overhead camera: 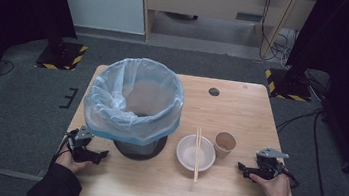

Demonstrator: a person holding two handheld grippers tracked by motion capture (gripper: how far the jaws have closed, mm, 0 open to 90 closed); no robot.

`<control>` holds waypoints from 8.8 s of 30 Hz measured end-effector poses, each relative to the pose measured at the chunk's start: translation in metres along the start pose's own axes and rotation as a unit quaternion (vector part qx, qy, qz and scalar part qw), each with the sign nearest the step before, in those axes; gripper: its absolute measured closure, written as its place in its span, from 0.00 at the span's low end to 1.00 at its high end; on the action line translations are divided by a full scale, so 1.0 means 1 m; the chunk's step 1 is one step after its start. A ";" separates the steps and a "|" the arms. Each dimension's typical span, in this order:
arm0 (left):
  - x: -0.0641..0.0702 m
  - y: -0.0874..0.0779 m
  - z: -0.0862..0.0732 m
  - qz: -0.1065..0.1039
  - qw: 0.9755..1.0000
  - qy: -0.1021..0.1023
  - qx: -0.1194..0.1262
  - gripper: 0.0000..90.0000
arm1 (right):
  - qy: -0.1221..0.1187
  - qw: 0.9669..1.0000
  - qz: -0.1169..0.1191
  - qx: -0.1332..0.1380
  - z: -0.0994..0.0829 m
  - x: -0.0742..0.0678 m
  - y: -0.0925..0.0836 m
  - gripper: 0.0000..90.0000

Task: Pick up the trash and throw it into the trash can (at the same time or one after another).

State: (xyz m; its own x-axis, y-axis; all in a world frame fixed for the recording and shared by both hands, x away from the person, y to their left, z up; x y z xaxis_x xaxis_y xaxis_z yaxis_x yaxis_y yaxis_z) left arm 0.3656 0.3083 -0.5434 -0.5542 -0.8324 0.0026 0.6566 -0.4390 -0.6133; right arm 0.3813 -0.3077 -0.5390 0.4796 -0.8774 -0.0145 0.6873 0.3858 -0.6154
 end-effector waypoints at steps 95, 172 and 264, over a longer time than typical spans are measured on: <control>0.006 0.001 0.001 0.007 1.000 -0.004 0.000 0.00 | 0.045 0.998 0.049 0.006 0.085 -0.033 0.017 0.91; 0.006 0.001 0.001 0.008 1.000 -0.005 0.000 0.00 | 0.097 0.897 0.087 0.422 0.219 -0.066 -0.118 0.91; 0.007 0.001 0.001 0.008 1.000 -0.005 -0.001 0.00 | 0.028 0.950 0.074 0.302 0.194 -0.109 -0.069 0.52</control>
State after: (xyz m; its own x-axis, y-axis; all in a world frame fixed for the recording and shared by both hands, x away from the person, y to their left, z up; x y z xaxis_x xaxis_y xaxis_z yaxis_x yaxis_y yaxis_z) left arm 0.3634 0.3020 -0.5434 -0.5382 -0.8428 0.0010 0.6648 -0.4252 -0.6142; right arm 0.3872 -0.1832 -0.3416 0.5775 -0.8077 -0.1189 0.8102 0.5849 -0.0380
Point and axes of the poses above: each handheld gripper's, and its own axes: y roughly forward along the jaws, z roughly out of its top, x roughly to its right, the point moved 1 cm from there along y, roughly forward along the jaws, and after that the axes turned 8 degrees about x, right-handed, at the moved point
